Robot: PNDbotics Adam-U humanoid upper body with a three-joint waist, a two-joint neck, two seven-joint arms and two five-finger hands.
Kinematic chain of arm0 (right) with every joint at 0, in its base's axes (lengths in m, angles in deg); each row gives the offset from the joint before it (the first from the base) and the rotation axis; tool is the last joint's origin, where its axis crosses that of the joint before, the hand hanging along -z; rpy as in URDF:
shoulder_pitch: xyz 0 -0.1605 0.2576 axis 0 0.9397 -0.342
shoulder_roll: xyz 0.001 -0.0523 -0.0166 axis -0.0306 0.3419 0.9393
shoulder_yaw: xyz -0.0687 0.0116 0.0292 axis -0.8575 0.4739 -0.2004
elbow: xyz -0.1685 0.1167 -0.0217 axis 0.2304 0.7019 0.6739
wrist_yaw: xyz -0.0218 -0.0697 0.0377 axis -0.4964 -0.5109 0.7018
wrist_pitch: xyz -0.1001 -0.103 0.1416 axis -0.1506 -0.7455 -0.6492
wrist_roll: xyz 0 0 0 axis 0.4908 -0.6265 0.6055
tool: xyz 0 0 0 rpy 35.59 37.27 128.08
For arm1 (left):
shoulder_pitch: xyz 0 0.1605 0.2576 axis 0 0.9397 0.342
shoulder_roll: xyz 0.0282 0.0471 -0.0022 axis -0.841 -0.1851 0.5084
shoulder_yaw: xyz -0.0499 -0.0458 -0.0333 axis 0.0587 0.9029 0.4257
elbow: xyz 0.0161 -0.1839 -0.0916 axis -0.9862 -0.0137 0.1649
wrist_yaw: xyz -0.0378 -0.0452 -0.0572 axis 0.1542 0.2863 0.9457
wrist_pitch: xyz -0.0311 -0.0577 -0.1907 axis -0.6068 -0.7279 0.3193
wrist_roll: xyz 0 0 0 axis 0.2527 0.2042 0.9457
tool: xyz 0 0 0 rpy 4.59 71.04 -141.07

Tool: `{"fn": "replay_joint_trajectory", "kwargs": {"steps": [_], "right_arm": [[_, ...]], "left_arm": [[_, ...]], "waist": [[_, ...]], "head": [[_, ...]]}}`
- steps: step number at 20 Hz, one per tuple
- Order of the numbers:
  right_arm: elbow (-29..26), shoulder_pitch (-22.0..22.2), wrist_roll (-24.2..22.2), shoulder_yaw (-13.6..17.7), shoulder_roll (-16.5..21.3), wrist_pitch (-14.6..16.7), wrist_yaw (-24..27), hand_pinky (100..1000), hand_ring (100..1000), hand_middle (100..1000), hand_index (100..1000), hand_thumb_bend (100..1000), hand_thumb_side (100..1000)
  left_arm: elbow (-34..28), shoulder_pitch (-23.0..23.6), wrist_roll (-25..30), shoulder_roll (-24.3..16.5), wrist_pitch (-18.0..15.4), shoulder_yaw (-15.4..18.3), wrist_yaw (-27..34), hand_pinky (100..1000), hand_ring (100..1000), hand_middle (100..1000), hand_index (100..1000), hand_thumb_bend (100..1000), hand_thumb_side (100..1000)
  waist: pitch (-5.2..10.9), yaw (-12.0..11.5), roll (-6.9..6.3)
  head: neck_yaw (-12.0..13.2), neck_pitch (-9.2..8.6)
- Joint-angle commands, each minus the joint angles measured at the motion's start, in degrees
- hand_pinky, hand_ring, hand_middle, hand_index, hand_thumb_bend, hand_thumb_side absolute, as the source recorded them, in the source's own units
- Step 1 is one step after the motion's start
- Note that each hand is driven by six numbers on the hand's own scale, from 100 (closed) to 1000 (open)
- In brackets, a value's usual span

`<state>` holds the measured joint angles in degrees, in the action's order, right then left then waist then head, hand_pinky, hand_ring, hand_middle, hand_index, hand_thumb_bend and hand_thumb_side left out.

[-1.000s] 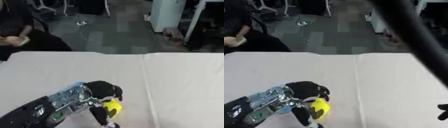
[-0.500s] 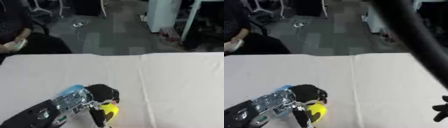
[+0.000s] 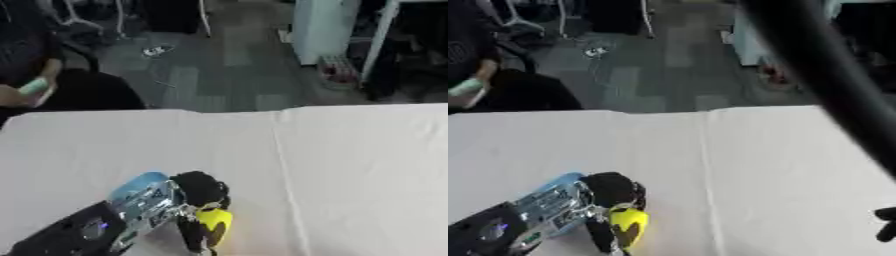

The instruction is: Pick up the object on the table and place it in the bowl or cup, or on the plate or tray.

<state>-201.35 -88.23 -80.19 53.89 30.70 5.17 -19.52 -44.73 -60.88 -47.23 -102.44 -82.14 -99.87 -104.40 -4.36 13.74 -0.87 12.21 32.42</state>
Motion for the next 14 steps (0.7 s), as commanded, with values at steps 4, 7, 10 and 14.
{"fn": "replay_joint_trajectory", "kwargs": {"steps": [4,7,10,14], "right_arm": [[-0.8,0.7,0.2,0.3,0.4,0.2,-1.1,369,603,766,781,100,937],[-0.8,1.3,0.8,0.1,0.0,0.2,-2.2,368,603,765,776,100,937],[-0.8,1.8,1.5,-0.2,-0.3,0.1,-3.4,367,603,765,775,100,938],[-0.8,2.5,2.4,-0.5,-0.5,-0.3,-4.9,367,604,766,774,100,940]], "left_arm": [[-3.6,0.8,-2.2,-2.1,5.0,1.0,7.8,100,100,199,527,100,793],[-5.9,1.5,-3.5,-2.9,6.6,1.4,11.5,100,100,100,334,100,775],[-8.9,2.4,-3.8,-4.3,8.3,2.3,13.5,100,100,100,310,243,645],[-14.5,4.2,-2.0,-7.1,10.9,4.6,12.8,100,100,100,318,100,771]], "waist": [[0.74,-1.0,0.41],[0.87,-1.5,0.57],[0.99,-2.0,0.62],[1.27,-2.8,0.52]], "head": [[0.2,-0.36],[-0.1,-0.4],[-0.3,-0.39],[-0.7,0.06]]}}
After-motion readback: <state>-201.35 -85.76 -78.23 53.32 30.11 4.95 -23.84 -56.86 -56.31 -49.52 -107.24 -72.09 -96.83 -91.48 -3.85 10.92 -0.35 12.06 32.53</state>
